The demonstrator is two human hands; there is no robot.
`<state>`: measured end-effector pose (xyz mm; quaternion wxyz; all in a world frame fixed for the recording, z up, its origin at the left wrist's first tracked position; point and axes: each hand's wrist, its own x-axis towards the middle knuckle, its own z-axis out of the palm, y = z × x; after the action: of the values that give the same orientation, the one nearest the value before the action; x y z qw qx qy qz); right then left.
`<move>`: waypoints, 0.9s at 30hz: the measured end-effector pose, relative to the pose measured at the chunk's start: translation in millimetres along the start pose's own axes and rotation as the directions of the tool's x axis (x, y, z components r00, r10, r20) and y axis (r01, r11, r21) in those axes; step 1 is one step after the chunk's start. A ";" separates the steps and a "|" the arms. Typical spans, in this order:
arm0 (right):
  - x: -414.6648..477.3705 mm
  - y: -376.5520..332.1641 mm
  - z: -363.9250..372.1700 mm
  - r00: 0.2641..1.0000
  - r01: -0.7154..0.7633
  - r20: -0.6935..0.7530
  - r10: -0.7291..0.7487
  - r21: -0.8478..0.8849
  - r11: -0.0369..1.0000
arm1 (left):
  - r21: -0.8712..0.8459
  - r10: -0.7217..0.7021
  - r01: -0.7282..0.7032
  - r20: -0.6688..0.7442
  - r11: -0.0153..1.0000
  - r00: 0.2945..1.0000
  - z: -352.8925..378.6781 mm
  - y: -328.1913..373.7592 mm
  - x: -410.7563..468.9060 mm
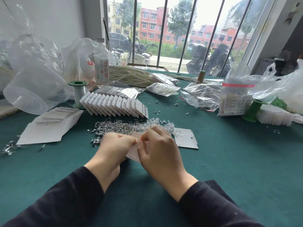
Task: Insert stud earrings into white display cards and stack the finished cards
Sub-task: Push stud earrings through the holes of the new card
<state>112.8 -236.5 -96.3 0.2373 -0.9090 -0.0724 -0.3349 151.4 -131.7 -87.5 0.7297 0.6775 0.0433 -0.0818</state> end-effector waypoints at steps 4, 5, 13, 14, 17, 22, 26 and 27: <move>-0.1 -2.7 0.3 1.000 0.017 -0.014 -0.017 -0.047 0.999 | 0.009 0.007 -0.007 -0.014 1.000 1.000 -0.7 -0.7 0.6; -0.4 -3.6 0.3 1.000 0.020 -0.011 -0.021 -0.057 0.998 | 0.021 0.013 -0.013 -0.020 1.000 1.000 -0.5 -1.3 0.8; -1.4 -8.7 -0.3 0.995 0.090 -0.023 -0.092 -0.106 0.990 | 0.052 0.053 -0.052 -0.024 0.997 0.998 1.2 -6.9 0.1; -1.5 -9.3 -0.1 0.995 0.097 -0.022 -0.100 -0.106 0.990 | 0.051 0.055 -0.053 -0.028 0.997 0.998 1.1 -6.4 -1.3; 0.5 -6.7 -2.1 0.996 0.079 -0.032 -0.081 -0.062 0.995 | 0.033 0.037 -0.039 0.049 0.999 0.998 0.0 1.9 -7.6; 11.4 8.3 -12.9 0.981 -0.126 -0.102 0.163 0.297 0.946 | 0.620 0.270 -0.249 0.062 0.744 0.961 -41.9 33.6 3.5; 18.9 19.3 -24.6 0.873 -0.413 0.041 0.485 0.589 0.695 | 0.904 0.254 -0.076 -0.037 0.421 0.967 -80.4 39.9 18.1; 20.2 22.0 -27.1 0.829 -0.474 0.123 0.546 0.673 0.568 | 0.901 0.188 -0.060 -0.024 0.429 0.982 -78.9 38.1 18.9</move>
<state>119.2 -269.4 -73.8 0.6411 -0.7216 0.0878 -0.2461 180.6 -51.7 -59.5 0.2599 0.9655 -0.0127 0.0027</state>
